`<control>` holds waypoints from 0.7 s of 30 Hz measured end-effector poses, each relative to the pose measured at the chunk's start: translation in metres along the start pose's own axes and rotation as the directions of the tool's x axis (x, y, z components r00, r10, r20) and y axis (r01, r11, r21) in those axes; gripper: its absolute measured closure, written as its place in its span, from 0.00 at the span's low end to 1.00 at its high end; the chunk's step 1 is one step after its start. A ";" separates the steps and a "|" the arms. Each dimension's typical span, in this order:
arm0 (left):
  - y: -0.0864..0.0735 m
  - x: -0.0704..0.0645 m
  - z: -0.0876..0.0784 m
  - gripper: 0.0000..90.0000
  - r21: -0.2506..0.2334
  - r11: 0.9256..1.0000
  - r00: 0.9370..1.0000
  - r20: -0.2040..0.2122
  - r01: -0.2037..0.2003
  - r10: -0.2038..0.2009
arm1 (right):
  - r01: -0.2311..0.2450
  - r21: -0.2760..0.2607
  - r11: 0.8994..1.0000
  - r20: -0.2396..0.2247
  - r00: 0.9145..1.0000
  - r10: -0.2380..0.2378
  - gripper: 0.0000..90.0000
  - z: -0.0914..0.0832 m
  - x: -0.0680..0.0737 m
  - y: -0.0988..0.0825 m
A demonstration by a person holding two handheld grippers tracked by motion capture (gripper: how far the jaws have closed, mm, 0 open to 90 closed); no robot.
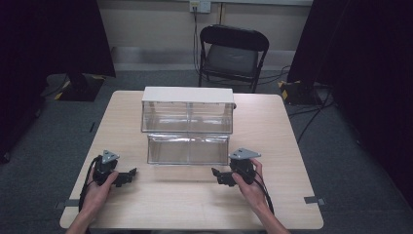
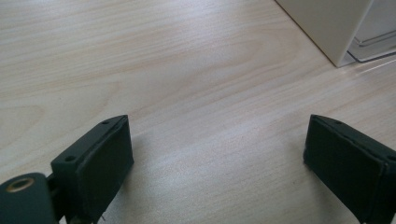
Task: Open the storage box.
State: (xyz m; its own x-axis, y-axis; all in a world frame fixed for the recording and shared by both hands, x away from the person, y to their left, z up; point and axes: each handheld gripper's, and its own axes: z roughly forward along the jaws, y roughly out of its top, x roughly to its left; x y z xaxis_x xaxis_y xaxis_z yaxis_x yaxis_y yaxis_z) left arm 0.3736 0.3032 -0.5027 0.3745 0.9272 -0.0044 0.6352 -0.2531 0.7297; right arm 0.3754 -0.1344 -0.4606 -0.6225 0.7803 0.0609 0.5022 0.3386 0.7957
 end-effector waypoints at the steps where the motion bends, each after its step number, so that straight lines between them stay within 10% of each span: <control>1: 0.000 0.000 0.000 0.08 0.000 1.000 1.000 0.000 0.000 0.000 | -0.008 -0.004 1.000 -0.001 1.000 0.008 0.15 0.004 0.001 0.000; 21: 0.000 0.000 0.000 0.08 0.001 1.000 1.000 -0.007 -0.001 0.001 | -0.033 -0.028 0.999 -0.008 0.999 0.033 0.15 0.010 -0.001 0.002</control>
State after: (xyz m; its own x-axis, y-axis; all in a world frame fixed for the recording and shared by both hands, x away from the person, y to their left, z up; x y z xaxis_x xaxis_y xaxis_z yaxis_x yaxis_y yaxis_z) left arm 0.3734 0.3027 -0.5026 0.3704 0.9289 0.0014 0.6357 -0.2546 0.7288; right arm 0.3827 -0.1290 -0.4644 -0.6105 0.7867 0.0919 0.5058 0.2980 0.8095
